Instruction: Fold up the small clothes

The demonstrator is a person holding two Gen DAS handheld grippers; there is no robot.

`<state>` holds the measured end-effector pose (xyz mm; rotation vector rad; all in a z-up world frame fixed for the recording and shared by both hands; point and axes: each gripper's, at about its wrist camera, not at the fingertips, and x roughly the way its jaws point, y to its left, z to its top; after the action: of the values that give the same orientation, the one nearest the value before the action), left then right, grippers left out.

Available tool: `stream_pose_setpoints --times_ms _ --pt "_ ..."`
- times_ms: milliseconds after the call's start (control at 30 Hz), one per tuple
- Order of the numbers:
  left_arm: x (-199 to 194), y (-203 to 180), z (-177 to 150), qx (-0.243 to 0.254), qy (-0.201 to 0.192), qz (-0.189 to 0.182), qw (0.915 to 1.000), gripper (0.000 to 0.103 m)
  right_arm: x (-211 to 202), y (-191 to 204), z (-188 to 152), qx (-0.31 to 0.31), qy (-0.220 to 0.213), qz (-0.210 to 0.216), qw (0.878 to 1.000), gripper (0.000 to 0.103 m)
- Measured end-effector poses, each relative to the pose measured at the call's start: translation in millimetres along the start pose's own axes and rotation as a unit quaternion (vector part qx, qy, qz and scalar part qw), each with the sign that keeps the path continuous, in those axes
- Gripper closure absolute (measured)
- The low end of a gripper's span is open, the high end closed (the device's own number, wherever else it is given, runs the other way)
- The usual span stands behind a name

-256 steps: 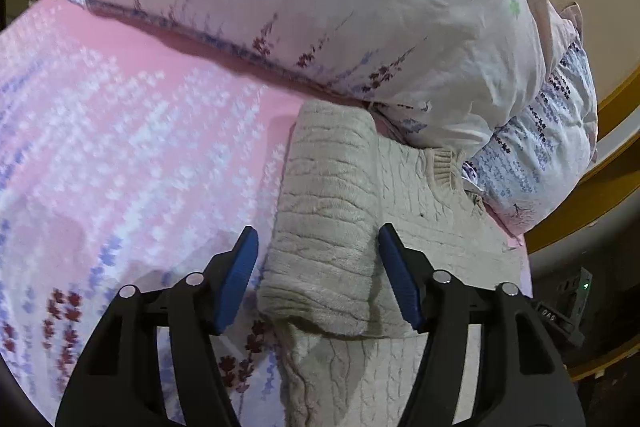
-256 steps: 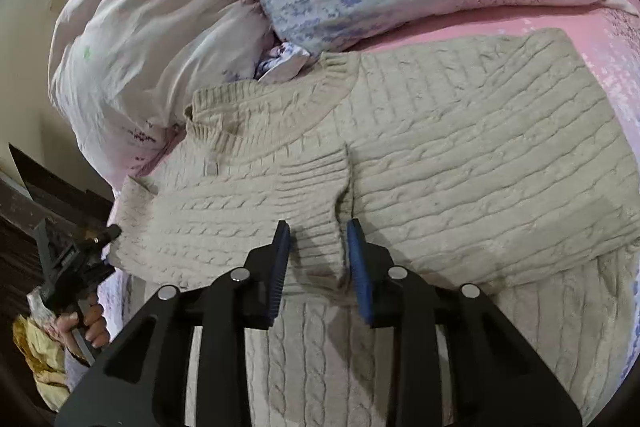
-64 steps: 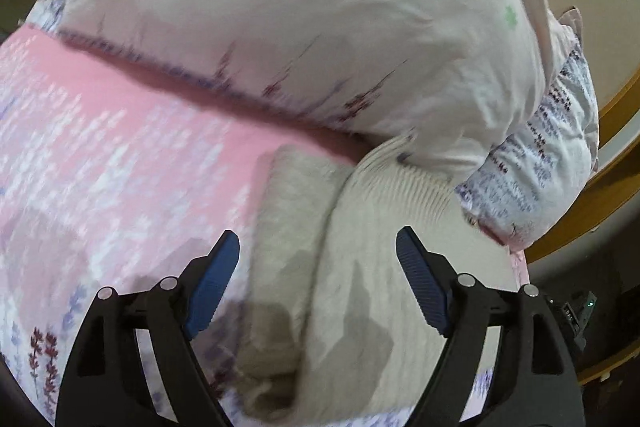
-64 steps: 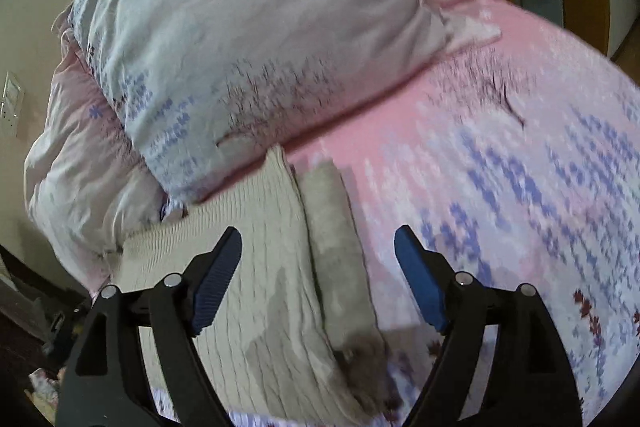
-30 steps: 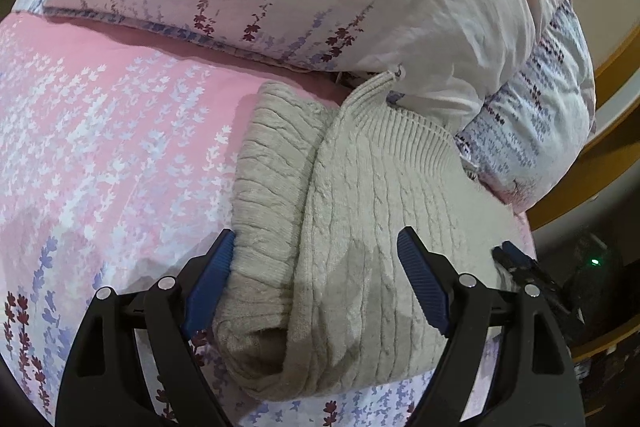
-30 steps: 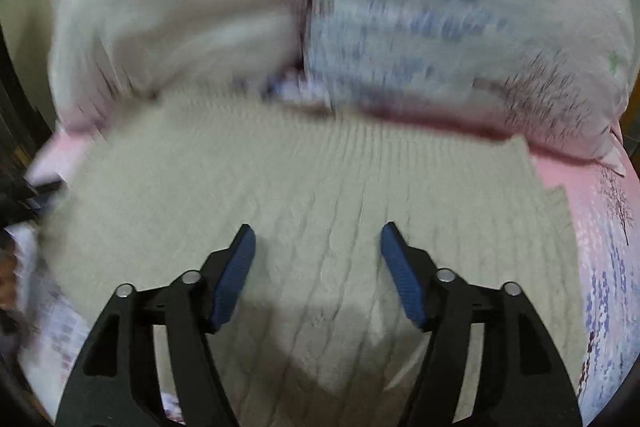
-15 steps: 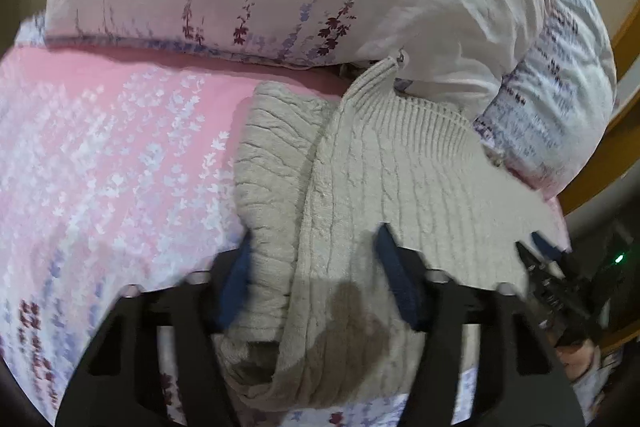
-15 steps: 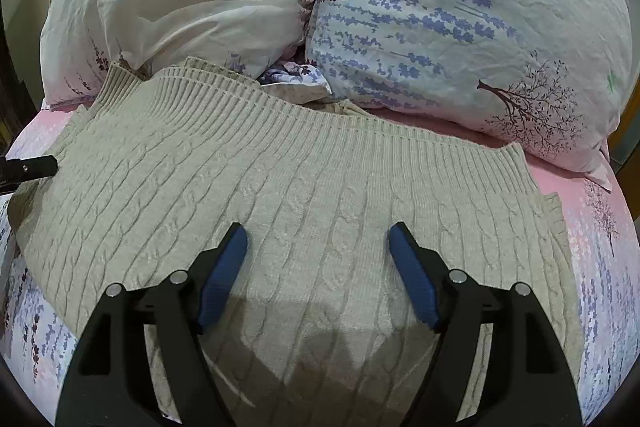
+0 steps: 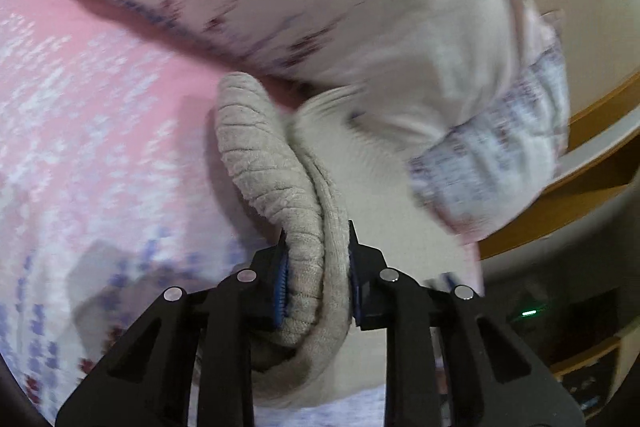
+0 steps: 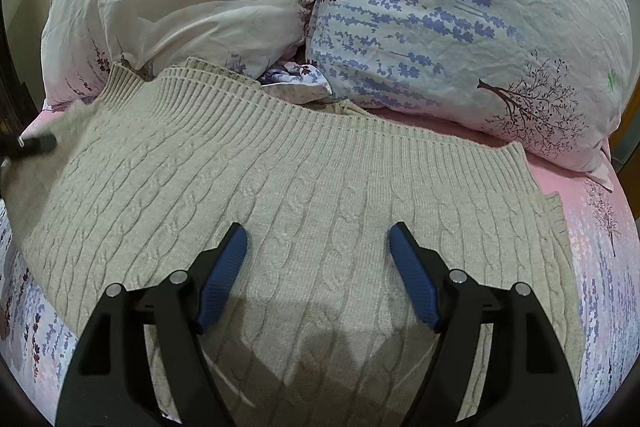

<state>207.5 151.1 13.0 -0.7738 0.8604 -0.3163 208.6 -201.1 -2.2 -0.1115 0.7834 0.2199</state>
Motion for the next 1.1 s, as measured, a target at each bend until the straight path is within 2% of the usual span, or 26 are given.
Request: stream_pose_setpoints --times_ms 67,267,500,633,733,800,900,1000,1100 --pt "-3.1 -18.3 2.2 0.008 -0.008 -0.038 0.9992 0.08 0.0 -0.2 0.0 0.0 0.0 0.0 1.0 0.029" --pt "7.5 -68.7 -2.0 0.036 -0.008 -0.116 0.9925 0.08 -0.1 -0.1 0.1 0.0 0.0 0.0 1.0 0.029" --pt "48.2 -126.8 -28.5 0.079 0.039 -0.173 0.981 0.081 -0.3 0.6 1.0 -0.004 0.0 0.003 1.0 0.029" --pt "83.7 -153.8 -45.7 0.094 0.076 -0.186 0.975 0.081 -19.4 -15.3 -5.5 -0.005 -0.001 0.013 1.0 0.029" --pt "106.1 -170.7 -57.9 0.103 0.099 -0.192 0.971 0.081 -41.2 -46.2 -18.4 0.008 -0.009 -0.017 1.0 0.029" --pt "118.4 -181.3 -66.8 0.102 0.11 -0.197 0.9688 0.081 -56.8 -77.2 -27.8 0.044 -0.015 -0.03 0.998 0.029" --pt "136.3 -196.6 -78.4 0.114 0.119 -0.198 0.9662 0.081 -74.9 -115.5 -38.2 0.101 -0.03 -0.024 0.994 0.029" --pt "161.8 -209.7 -94.3 0.13 0.131 -0.176 0.967 0.081 -88.6 -154.3 -47.5 0.177 -0.044 0.024 0.983 0.029" --pt "194.9 -204.6 -111.3 0.122 0.179 -0.138 0.9665 0.081 -88.9 -174.0 -52.5 0.238 -0.051 0.106 0.964 0.029"
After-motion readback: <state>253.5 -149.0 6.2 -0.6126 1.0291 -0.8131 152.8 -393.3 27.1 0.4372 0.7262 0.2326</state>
